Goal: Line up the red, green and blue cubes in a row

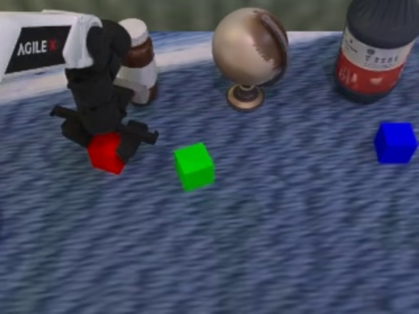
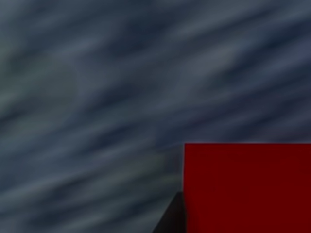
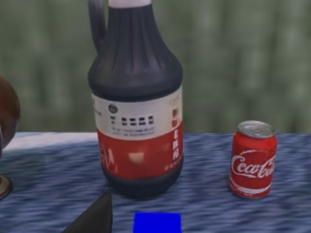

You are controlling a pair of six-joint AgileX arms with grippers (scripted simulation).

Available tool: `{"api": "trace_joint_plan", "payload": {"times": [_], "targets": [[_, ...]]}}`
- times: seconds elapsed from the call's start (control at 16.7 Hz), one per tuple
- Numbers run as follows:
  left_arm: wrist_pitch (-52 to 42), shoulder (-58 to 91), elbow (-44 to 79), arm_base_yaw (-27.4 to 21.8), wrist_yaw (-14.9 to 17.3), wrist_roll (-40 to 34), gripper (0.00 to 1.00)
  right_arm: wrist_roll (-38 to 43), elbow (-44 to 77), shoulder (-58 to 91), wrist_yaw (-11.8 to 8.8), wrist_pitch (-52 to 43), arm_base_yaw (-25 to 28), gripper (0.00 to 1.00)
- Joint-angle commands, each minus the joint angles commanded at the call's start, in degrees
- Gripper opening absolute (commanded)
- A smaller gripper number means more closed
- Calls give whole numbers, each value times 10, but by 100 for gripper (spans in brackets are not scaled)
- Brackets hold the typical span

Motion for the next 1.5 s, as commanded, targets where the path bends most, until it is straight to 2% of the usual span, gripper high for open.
{"api": "trace_joint_plan", "payload": {"times": [0.06,0.12,0.66,1.08,1.5], "targets": [[0,0,0,0,0,0,2,0,0,0,0,0,0,100],[0,0,0,0,0,0,0,0,0,0,0,0,0,100],[-6,-14,5,0,1,0,0,0,0,0,0,0,0,100],[-129,-54,85,11,1,-2,0,0,0,0,0,0,0,100],[-134,-61,85,3,0,-9,0,0,0,0,0,0,0,100]]}}
